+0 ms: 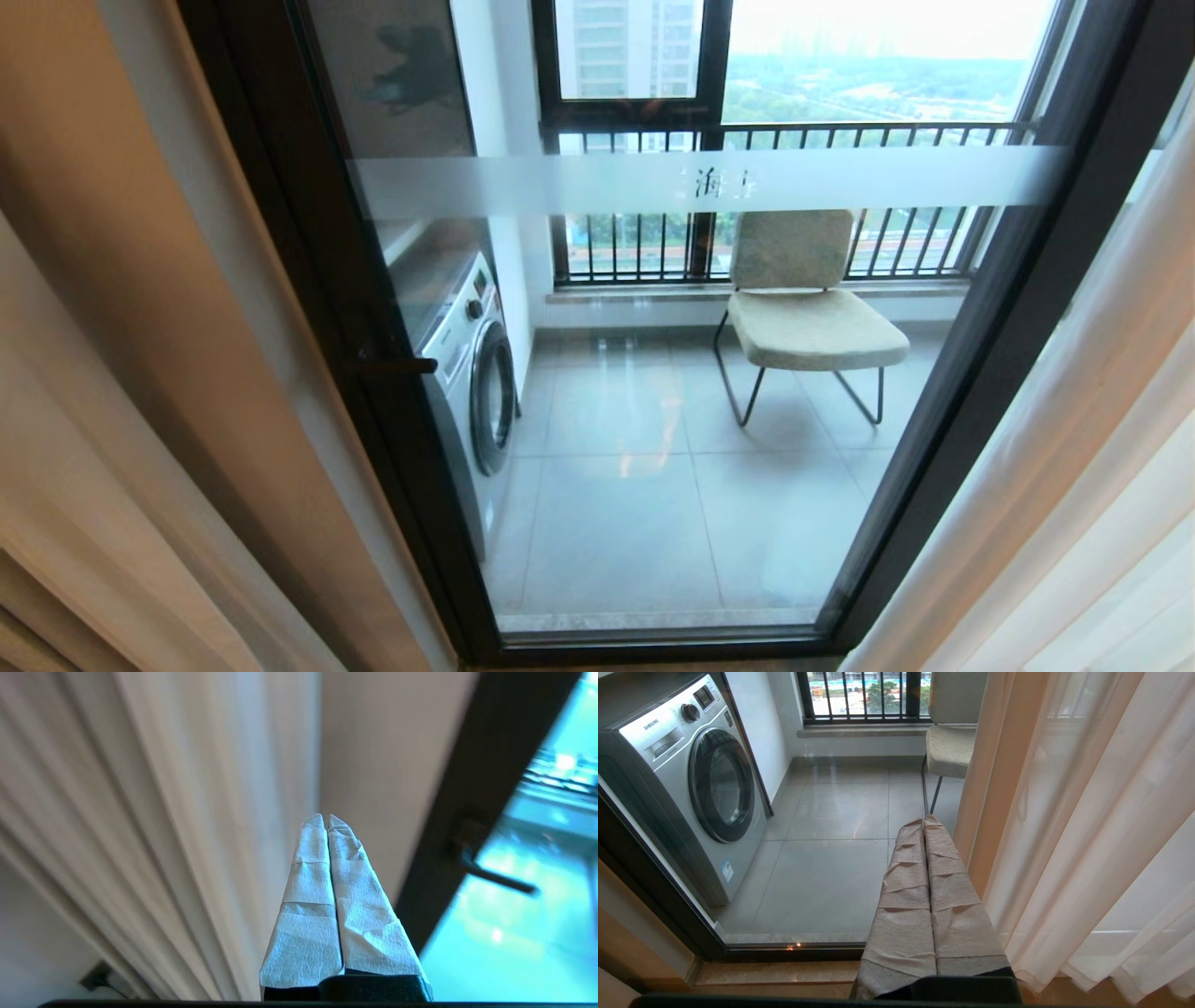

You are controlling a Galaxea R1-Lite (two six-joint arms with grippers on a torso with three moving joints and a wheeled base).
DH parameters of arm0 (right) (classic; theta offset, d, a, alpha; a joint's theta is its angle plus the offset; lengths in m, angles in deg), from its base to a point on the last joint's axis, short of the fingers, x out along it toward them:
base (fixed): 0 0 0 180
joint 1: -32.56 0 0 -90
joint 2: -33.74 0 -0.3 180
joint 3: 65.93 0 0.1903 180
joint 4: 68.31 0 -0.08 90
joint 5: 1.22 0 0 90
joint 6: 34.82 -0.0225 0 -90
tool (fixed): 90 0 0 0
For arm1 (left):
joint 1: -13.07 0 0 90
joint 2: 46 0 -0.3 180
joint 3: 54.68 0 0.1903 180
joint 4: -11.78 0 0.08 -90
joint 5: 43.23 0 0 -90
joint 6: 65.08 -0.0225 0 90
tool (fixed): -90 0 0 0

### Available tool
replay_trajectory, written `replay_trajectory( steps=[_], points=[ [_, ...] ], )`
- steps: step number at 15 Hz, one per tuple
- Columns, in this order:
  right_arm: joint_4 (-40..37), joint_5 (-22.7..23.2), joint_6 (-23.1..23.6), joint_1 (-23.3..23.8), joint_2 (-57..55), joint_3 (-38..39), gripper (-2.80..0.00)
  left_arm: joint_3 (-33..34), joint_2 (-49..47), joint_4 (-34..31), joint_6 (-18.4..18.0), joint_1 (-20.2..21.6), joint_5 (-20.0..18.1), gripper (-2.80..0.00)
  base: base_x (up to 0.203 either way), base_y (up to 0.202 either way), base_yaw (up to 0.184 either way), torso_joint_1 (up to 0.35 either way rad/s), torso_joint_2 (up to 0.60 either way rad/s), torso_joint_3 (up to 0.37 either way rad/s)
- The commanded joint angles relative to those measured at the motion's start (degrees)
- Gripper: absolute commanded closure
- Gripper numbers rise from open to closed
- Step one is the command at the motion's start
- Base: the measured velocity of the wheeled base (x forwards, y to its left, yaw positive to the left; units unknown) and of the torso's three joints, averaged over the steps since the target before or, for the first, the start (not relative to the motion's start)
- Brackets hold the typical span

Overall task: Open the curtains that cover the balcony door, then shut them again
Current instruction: Pull the inner curtains open on both sides

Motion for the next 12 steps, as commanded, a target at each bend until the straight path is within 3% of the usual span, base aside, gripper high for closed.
replay_trajectory(
  steps=[1, 4, 6, 7, 10, 12],
  points=[
    [-0.01, 0.0, 0.02, 0.02, 0.02, 0.0, 0.0, 3.57, 4.79, 0.04, 0.11, -4.82, -0.05, 0.0, 0.0, 0.0, 0.0, 0.0, 0.0, 0.0],
    [-0.01, 0.0, 0.02, 0.02, 0.02, 0.0, 0.0, 5.53, 7.53, -0.09, -0.06, -10.78, 0.04, 0.0, 0.0, 0.0, 0.0, 0.0, 0.0, 0.0],
    [-0.01, 0.0, 0.02, 0.02, 0.02, 0.0, 0.0, 7.94, 9.33, -0.13, -0.11, -18.18, 0.9, 0.0, 0.0, 0.0, 0.0, 0.0, 0.0, 0.0],
    [-0.01, 0.0, 0.02, 0.02, 0.02, 0.0, 0.0, 9.24, 10.09, -0.2, -0.12, -23.83, 1.87, 0.0, 0.0, 0.0, 0.0, 0.0, 0.0, 0.0],
    [0.0, 0.0, 0.02, 0.02, 0.02, 0.0, 0.0, 14.05, 12.74, -1.14, -0.14, -42.28, 10.88, 0.0, 0.0, 0.0, 0.0, 0.0, 0.0, 0.0],
    [0.06, 0.0, 0.02, 0.02, 0.02, 0.0, 0.0, 20.89, 17.1, -1.19, -0.27, -47.74, 17.04, 0.0, 0.0, 0.0, 0.0, 0.0, 0.0, 0.0]
  ],
)
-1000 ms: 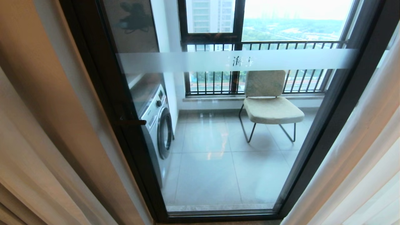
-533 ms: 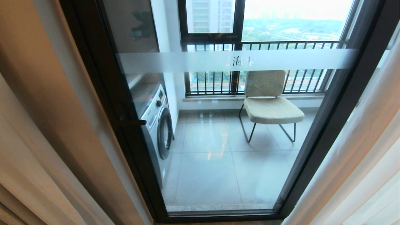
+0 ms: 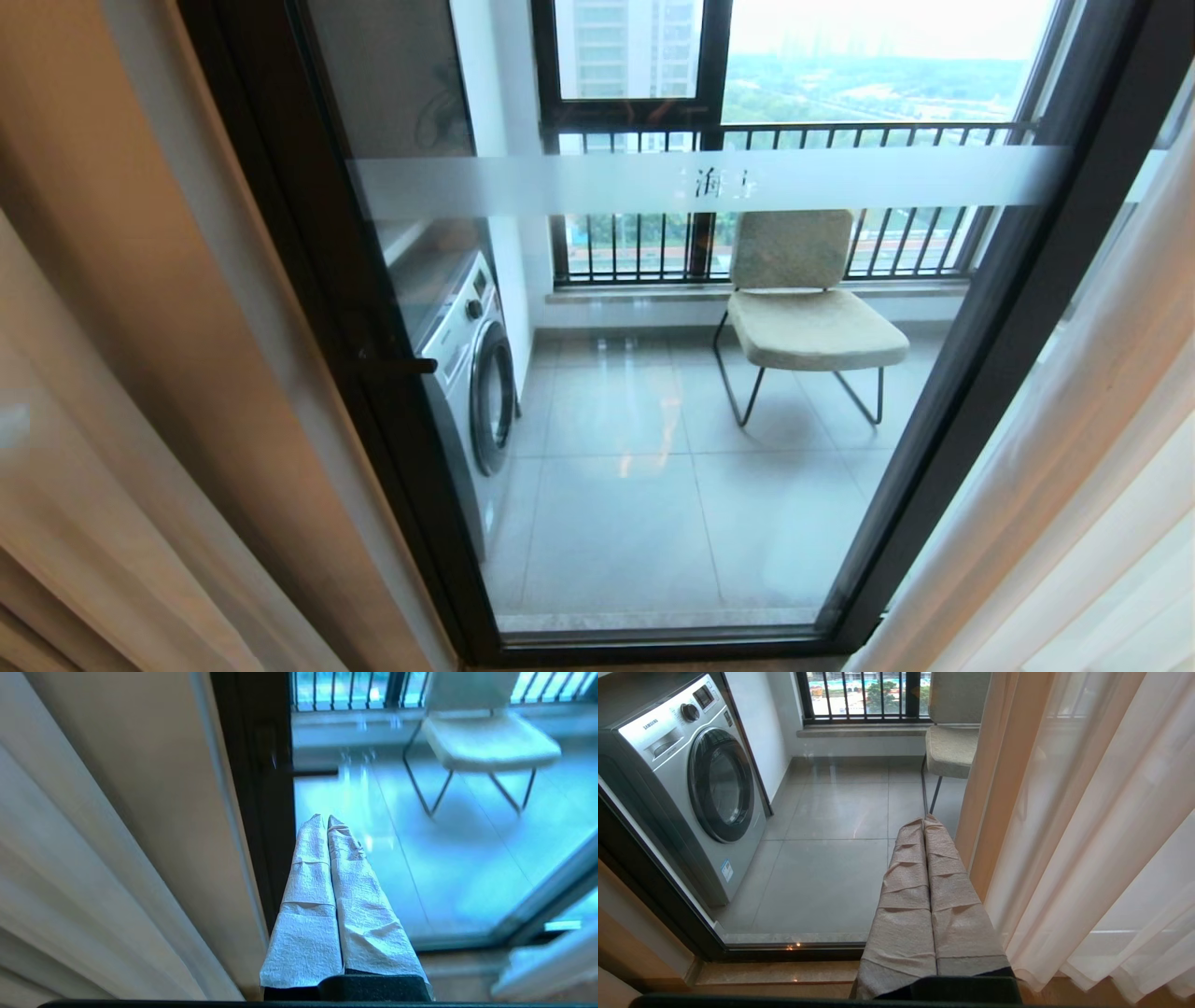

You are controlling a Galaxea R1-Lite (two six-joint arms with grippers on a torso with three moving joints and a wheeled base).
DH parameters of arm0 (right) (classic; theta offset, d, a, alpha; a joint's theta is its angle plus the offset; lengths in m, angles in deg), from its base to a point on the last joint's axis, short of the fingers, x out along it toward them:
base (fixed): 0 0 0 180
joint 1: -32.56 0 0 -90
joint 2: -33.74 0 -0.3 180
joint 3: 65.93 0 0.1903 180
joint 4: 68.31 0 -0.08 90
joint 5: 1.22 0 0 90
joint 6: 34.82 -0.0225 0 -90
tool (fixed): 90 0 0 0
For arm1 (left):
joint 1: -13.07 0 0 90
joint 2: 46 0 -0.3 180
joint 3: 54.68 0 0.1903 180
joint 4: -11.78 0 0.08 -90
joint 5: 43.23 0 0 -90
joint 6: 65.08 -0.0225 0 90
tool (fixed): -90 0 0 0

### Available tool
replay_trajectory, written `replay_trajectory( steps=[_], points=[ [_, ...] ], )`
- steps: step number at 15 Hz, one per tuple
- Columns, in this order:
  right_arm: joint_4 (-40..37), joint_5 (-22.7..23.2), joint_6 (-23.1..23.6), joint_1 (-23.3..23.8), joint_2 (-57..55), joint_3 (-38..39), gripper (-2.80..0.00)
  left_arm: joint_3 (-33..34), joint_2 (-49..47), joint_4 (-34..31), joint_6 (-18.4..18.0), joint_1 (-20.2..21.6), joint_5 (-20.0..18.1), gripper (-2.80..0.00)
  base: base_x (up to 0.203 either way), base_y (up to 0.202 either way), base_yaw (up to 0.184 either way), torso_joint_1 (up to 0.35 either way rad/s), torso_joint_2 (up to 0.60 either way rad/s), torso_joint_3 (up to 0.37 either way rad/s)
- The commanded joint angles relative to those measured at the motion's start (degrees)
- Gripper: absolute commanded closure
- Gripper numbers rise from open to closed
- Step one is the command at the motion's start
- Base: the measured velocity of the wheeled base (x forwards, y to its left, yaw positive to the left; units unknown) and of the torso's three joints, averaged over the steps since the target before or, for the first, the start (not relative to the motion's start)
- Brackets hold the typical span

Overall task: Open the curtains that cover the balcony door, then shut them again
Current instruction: Pull the inner curtains open on both sides

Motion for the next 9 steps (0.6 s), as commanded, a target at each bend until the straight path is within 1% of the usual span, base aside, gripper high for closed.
replay_trajectory(
  steps=[1, 3, 5, 6, 8, 9],
  points=[
    [0.01, 0.0, 0.04, 0.02, 0.02, 0.0, 0.0, 6.62, 5.46, 0.26, -0.18, -3.8, 3.86, 0.0, 0.0, 0.0, 0.0, 0.0, 0.0, 0.0],
    [0.1, 0.0, 0.04, 0.02, 0.02, 0.0, 0.0, 14.07, 10.15, 1.5, -0.43, 1.7, 3.04, 0.0, 0.0, 0.0, 0.0, 0.0, 0.0, 0.0],
    [0.01, 0.0, 0.04, 0.02, 0.02, 0.0, 0.0, 22.18, 14.65, 5.09, -0.39, 5.94, 0.99, 0.0, 0.0, 0.0, 0.0, 0.0, 0.0, 0.0],
    [0.08, 0.0, 0.04, 0.02, 0.02, 0.0, 0.0, 26.17, 17.36, 7.07, -0.36, 7.33, -0.33, 0.0, 0.0, 0.0, 0.0, 0.0, 0.0, 0.0],
    [0.01, 0.0, 0.04, 0.02, 0.02, 0.0, 0.0, 33.79, 22.71, 10.44, -0.41, 7.76, -2.75, 0.0, 0.0, 0.0, 0.0, 0.0, 0.0, 0.0],
    [0.01, 0.0, 0.04, 0.02, 0.02, 0.0, 0.0, 35.57, 25.18, 10.6, -0.44, 6.83, -3.33, 0.0, 0.0, 0.0, 0.0, 0.0, 0.0, 0.0]
  ],
)
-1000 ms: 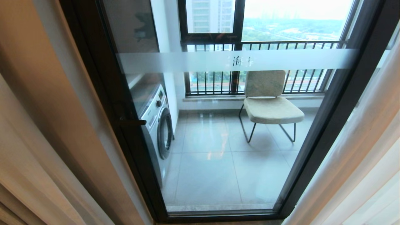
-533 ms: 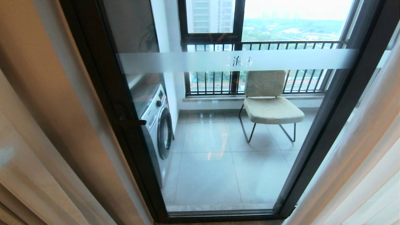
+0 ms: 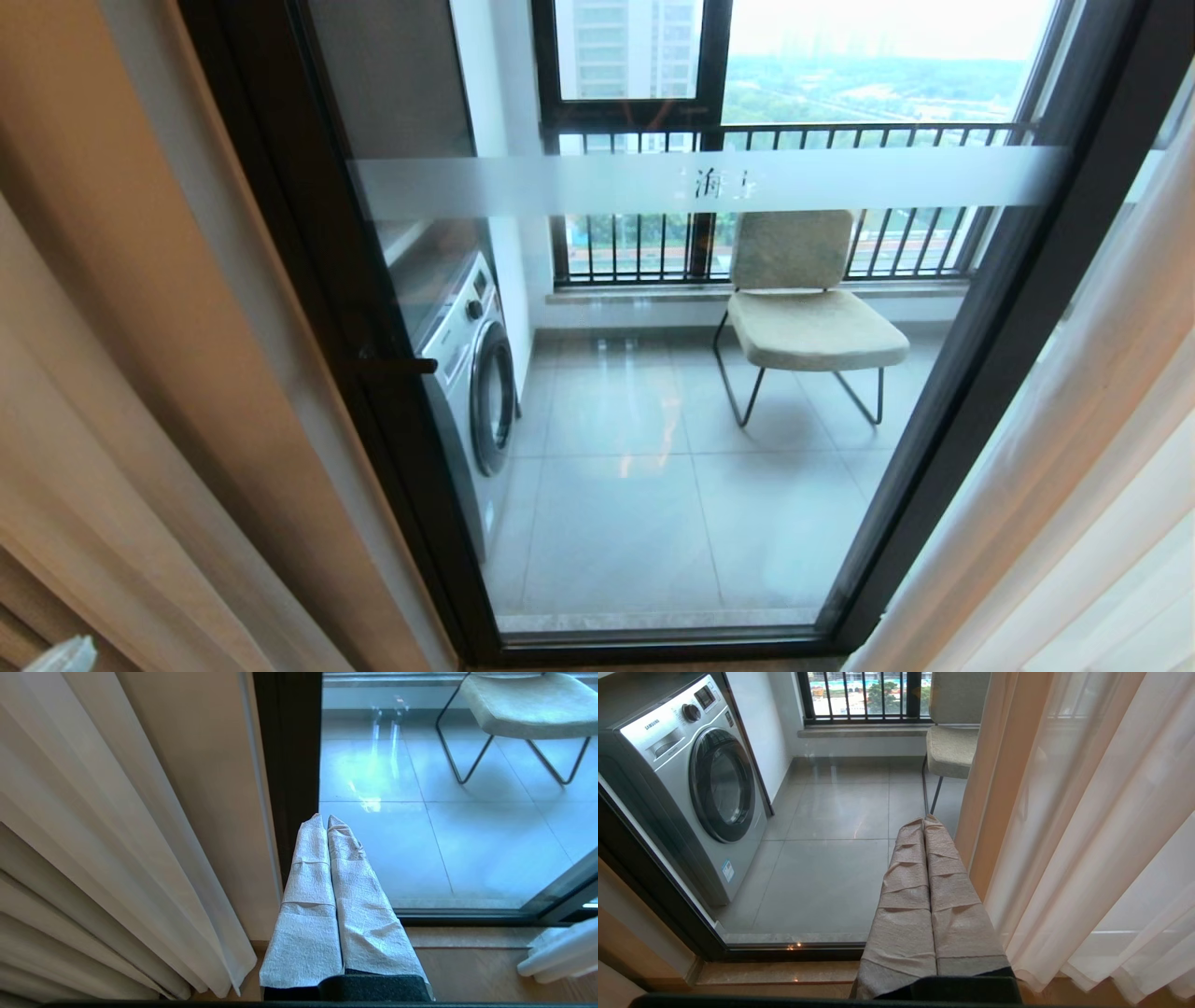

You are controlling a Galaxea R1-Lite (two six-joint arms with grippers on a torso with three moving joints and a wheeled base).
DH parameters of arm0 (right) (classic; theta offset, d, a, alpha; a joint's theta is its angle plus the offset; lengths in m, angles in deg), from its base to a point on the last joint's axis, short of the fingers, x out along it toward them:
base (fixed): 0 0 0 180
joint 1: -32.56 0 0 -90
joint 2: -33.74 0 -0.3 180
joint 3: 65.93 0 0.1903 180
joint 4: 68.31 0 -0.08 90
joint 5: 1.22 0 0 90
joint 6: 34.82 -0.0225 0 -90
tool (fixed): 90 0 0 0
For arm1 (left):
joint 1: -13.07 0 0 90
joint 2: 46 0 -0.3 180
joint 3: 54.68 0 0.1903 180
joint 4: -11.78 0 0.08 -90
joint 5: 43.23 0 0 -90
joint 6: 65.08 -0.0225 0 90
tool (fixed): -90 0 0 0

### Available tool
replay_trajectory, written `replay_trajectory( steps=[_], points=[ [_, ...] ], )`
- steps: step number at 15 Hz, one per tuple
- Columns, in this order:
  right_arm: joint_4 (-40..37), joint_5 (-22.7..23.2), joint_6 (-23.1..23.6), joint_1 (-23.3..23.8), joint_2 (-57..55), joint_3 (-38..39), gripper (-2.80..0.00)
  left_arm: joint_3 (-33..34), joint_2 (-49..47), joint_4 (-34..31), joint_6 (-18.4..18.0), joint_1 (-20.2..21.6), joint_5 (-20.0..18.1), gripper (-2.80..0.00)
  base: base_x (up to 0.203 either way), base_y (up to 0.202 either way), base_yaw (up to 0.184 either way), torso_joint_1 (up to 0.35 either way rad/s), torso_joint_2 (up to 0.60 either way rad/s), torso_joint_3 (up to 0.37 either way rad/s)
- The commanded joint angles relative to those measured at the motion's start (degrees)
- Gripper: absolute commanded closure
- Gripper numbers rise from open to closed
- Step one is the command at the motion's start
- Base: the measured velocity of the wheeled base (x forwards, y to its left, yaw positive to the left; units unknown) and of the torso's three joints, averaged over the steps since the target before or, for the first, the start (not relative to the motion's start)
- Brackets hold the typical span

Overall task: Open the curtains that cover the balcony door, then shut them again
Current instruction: Pull the inner curtains open on both sides

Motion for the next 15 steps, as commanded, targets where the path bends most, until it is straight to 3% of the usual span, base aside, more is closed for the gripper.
replay_trajectory(
  steps=[1, 4, 7, 15],
  points=[
    [-0.01, 0.0, 0.02, 0.01, 0.02, 0.0, 0.0, 4.07, 7.97, -1.19, -0.08, -1.37, -0.42, 0.0, 0.0, 0.0, 0.0, 0.0, 0.0, 0.0],
    [0.07, 0.0, 0.02, 0.01, 0.02, 0.0, 0.0, 4.06, 15.53, -5.71, 0.42, -3.31, 1.84, 0.0, 0.0, 0.0, 0.0, 0.0, 0.0, 0.0],
    [-0.01, 0.0, 0.02, 0.01, 0.02, 0.0, 0.0, 4.11, 21.31, -6.24, 0.73, -3.66, 2.45, 0.0, 0.0, 0.0, 0.0, 0.0, 0.0, 0.0],
    [-0.01, 0.0, 0.02, 0.01, 0.02, 0.0, 0.0, 4.12, 21.43, -6.22, 0.99, -3.68, 2.44, 0.0, 0.0, 0.0, 0.0, 0.0, 0.0, 0.0]
  ],
)
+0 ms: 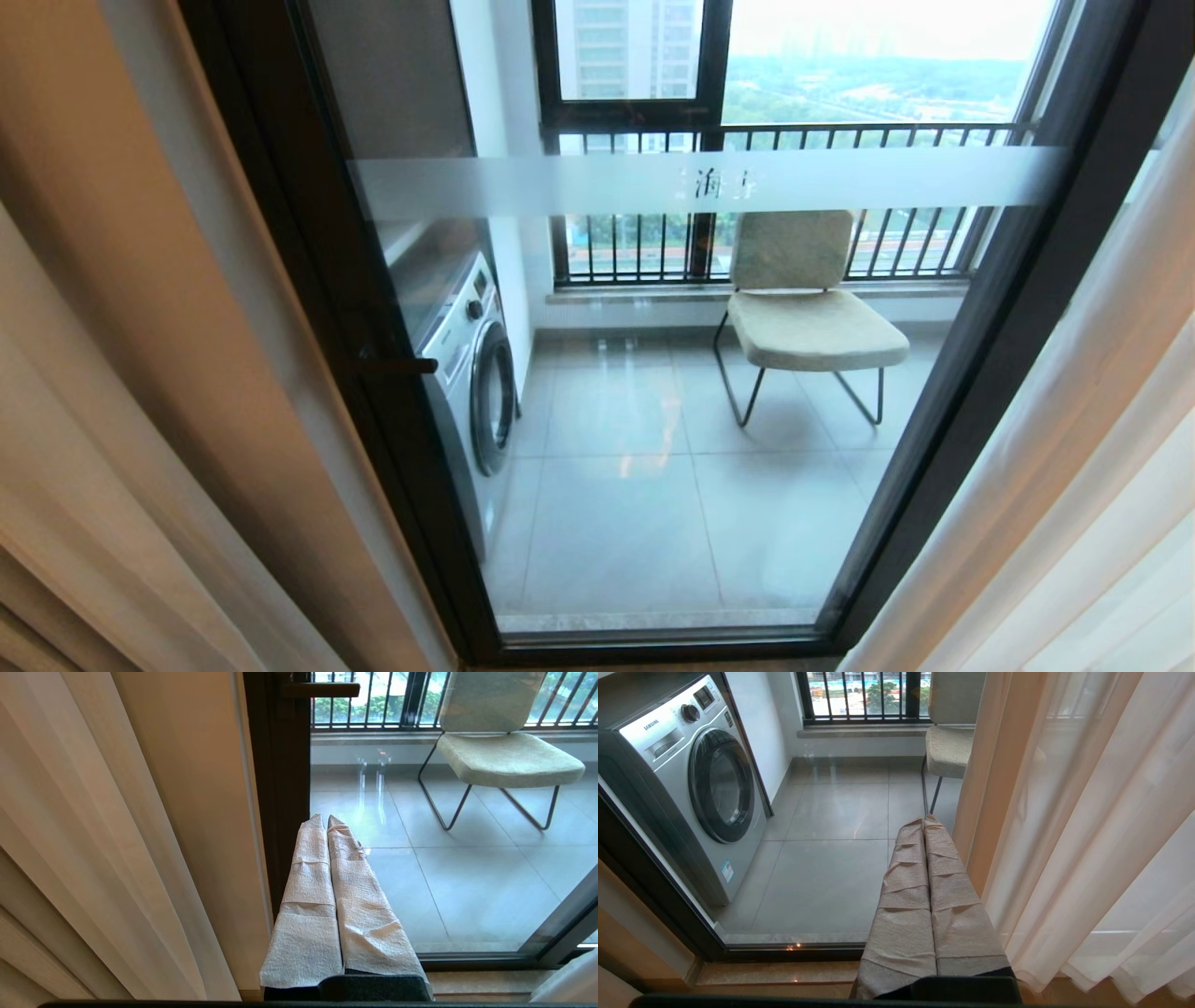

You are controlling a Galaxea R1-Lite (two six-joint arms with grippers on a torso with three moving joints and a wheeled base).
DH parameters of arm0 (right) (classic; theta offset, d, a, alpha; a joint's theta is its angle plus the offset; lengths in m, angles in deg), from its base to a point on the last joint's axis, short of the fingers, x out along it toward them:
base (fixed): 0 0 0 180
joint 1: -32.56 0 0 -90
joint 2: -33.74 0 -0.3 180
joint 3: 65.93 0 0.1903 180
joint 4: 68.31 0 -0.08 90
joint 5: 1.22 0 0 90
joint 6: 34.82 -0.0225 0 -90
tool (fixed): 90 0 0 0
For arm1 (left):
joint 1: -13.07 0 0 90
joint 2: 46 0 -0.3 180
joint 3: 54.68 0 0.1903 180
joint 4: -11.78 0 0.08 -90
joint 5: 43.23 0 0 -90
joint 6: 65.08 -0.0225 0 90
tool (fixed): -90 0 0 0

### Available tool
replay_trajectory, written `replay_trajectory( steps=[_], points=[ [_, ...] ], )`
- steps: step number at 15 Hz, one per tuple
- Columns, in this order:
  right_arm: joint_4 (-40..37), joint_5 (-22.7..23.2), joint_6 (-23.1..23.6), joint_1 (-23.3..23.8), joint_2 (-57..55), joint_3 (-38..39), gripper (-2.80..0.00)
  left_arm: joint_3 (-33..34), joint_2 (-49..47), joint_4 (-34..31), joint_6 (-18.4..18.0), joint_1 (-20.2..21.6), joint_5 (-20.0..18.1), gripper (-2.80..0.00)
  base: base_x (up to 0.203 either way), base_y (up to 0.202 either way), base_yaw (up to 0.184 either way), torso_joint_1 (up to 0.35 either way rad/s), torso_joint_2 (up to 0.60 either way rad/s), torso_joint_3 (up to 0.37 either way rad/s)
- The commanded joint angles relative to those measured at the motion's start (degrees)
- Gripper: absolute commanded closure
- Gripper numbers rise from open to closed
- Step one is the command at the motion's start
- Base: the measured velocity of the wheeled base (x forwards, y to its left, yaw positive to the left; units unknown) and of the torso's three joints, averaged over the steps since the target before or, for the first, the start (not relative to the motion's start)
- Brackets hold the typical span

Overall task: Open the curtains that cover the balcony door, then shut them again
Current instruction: Pull the inner curtains open on both sides

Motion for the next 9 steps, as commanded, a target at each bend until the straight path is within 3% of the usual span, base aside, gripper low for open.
replay_trajectory(
  steps=[1, 9],
  points=[
    [-0.03, -0.02, 0.04, 0.0, 0.02, 0.0, 0.0, 0.0, 0.21, 0.11, 0.04, 0.0, -0.06, 0.0, 0.0, 0.0, 0.0, 0.0, 0.0, 0.0],
    [0.06, -0.02, 0.04, 0.0, 0.02, 0.0, 0.0, 0.0, 0.21, 0.11, 0.04, 0.0, -0.06, 0.0, 0.0, 0.0, 0.0, 0.0, 0.0, 0.0]
  ],
)
